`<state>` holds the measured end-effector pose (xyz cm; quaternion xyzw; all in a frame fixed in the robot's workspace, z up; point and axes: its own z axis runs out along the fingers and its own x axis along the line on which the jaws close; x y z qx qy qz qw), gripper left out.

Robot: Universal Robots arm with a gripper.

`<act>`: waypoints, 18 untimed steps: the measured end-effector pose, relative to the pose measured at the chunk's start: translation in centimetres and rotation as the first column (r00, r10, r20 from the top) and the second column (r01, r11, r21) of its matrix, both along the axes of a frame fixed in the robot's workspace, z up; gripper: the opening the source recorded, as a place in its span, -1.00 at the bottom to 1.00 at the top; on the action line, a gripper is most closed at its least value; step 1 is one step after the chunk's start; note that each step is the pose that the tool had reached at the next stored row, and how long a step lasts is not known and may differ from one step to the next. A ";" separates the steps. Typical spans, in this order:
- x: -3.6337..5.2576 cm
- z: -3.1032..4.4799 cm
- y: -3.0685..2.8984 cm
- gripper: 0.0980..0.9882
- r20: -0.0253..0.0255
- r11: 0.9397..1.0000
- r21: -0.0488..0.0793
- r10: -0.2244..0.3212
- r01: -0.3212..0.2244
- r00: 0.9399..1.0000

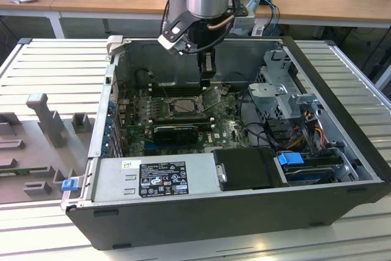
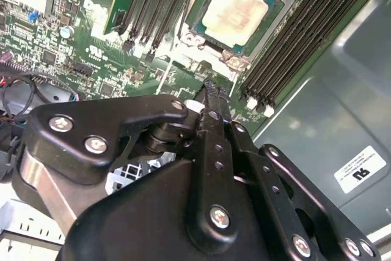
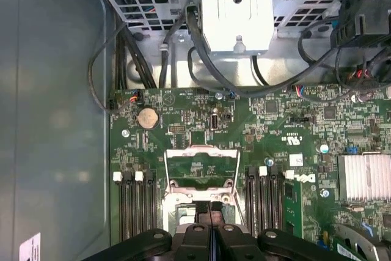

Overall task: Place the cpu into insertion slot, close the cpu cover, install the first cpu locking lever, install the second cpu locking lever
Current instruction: 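Close the cpu cover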

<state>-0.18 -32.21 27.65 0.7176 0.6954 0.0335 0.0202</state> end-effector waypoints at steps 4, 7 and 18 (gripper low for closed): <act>0.41 0.00 0.00 -0.98 0.000 1.000 0.000 0.000 0.000 1.000; 0.64 0.00 0.00 -0.98 0.000 1.000 0.000 0.000 0.000 1.000; 1.76 0.00 0.00 -0.98 0.000 1.000 0.000 0.000 0.000 1.000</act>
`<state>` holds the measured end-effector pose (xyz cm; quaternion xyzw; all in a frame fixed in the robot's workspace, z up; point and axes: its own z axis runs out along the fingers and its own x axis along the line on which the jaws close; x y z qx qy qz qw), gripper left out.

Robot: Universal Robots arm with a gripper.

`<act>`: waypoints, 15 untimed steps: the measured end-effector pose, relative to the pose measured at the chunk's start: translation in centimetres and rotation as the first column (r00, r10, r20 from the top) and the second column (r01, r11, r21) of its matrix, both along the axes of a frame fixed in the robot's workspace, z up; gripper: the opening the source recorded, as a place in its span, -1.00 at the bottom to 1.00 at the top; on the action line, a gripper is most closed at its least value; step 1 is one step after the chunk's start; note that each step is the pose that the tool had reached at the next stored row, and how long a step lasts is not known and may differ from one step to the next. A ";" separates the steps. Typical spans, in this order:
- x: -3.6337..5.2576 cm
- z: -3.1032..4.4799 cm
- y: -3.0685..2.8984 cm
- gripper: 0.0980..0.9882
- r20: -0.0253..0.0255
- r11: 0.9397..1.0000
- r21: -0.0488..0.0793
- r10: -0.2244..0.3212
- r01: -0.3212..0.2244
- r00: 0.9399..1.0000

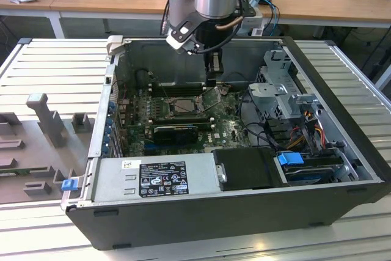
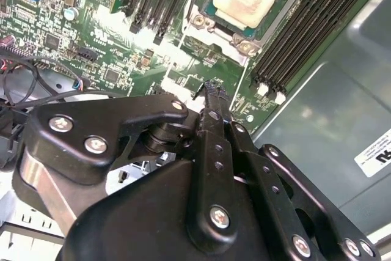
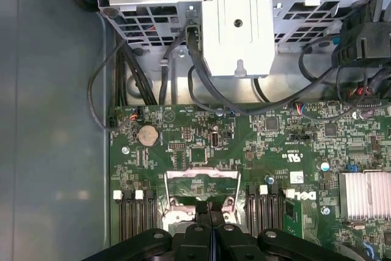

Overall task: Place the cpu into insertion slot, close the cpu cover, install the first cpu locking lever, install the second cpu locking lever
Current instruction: 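Close the cpu cover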

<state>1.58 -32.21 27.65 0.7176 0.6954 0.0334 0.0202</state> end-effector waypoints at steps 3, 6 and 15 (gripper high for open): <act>0.37 0.00 0.00 -0.98 0.000 1.000 0.000 0.000 0.000 1.000; 0.87 0.00 0.00 -0.98 0.000 1.000 0.000 0.000 0.000 1.000; 1.66 0.00 0.00 -0.98 0.000 1.000 0.000 0.000 0.000 1.000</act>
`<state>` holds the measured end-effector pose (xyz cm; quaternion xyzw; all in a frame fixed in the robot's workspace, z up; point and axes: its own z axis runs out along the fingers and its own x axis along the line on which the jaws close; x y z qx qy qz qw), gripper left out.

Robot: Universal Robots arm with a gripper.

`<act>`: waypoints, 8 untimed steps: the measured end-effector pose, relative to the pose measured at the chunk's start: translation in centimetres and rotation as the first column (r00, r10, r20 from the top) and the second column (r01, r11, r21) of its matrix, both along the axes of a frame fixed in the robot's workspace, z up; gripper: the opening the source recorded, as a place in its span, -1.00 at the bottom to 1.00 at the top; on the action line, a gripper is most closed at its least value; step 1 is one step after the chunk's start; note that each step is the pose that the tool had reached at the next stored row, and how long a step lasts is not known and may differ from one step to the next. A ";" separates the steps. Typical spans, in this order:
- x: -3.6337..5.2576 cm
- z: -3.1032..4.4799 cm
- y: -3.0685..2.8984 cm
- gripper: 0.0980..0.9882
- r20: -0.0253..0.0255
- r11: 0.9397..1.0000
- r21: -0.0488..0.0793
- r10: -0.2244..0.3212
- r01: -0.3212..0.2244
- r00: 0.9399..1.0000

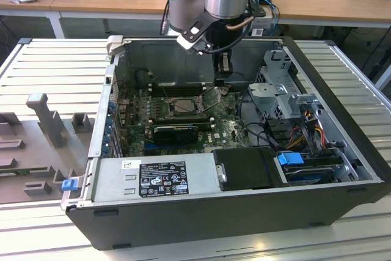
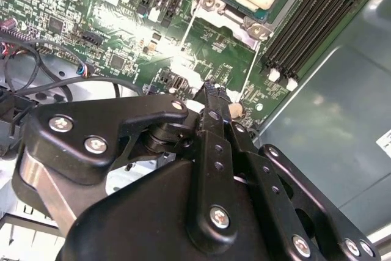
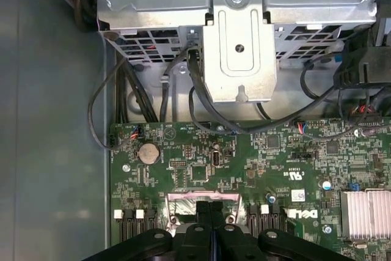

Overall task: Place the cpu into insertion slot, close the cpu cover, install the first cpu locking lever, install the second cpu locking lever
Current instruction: 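Close the cpu cover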

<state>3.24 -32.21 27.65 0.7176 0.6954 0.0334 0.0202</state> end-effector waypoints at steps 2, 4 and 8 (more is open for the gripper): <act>0.20 0.00 0.00 -0.98 0.000 1.000 0.000 0.000 0.000 1.000; 0.38 0.00 0.00 -0.98 0.000 1.000 0.000 0.000 0.000 1.000; 1.01 -0.14 0.00 -0.98 0.000 1.000 0.000 0.000 0.000 1.000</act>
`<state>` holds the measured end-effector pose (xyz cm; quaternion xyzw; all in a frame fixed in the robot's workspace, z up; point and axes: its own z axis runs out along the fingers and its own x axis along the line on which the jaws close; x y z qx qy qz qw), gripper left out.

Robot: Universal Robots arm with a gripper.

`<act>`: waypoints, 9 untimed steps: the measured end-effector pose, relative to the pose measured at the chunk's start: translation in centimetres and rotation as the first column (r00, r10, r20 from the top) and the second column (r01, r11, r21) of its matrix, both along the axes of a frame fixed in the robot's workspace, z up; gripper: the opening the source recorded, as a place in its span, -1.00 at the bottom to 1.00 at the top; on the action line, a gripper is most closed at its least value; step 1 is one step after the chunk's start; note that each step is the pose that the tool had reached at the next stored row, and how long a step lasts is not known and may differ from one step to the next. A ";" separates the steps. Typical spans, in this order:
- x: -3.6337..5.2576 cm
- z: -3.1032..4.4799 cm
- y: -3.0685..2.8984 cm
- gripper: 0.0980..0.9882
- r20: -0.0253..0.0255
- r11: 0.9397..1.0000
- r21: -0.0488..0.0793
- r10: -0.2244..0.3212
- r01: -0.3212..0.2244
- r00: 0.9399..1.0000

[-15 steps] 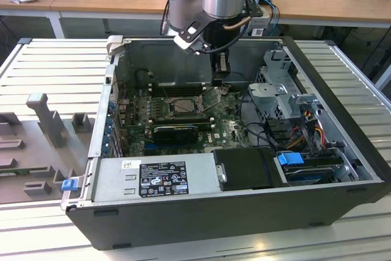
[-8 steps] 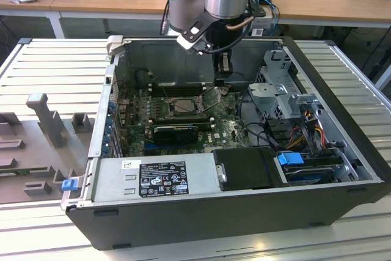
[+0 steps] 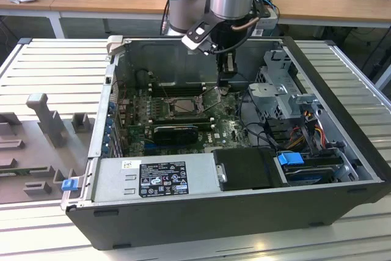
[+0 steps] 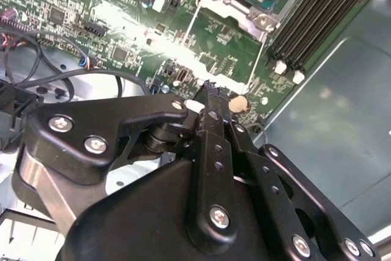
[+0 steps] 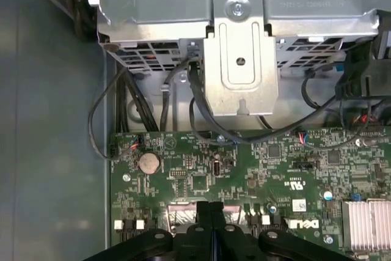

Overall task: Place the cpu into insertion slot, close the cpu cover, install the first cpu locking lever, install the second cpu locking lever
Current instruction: 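Close the cpu cover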

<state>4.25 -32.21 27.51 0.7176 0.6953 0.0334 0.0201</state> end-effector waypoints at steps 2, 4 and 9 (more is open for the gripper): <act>0.27 -0.22 0.00 -0.98 0.000 1.000 0.000 0.000 0.000 1.000; 0.53 -0.78 0.00 -0.98 0.000 1.000 0.000 0.000 0.000 1.000; 1.84 -1.47 0.00 -0.98 0.000 1.000 0.000 0.000 0.000 1.000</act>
